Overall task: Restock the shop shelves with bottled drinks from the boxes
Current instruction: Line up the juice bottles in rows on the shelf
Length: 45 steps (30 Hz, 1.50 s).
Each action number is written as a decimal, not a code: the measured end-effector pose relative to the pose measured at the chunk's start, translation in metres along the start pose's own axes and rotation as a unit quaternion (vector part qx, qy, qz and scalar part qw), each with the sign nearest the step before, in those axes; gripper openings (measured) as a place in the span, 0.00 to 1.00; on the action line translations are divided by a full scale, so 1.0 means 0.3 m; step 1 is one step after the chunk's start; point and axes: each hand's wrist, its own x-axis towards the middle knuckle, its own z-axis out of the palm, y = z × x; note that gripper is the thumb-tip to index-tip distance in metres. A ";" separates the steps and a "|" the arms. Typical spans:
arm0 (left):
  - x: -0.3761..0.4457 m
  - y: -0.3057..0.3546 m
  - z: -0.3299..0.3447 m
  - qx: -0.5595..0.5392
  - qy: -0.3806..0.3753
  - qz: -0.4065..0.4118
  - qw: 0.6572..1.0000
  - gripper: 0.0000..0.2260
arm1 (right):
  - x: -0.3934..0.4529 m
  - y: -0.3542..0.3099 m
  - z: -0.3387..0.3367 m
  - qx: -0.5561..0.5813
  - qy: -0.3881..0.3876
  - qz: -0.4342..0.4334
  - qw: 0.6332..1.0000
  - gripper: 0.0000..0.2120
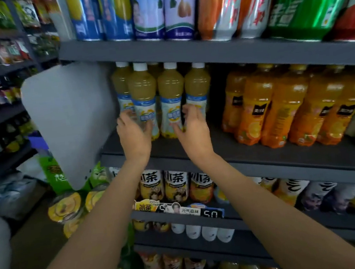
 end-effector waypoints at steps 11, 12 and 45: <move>0.093 -0.074 0.024 -0.010 -0.081 0.012 0.997 0.24 | 0.018 -0.008 0.143 -0.028 -0.020 0.085 0.996 0.27; 0.094 -0.086 0.009 -0.007 -0.079 0.011 0.997 0.23 | 0.016 -0.002 0.150 -0.029 -0.021 0.094 0.995 0.27; 0.144 -0.146 -0.101 -0.006 -0.101 -0.016 0.995 0.22 | 0.072 -0.032 0.195 -0.102 -0.009 0.179 0.978 0.26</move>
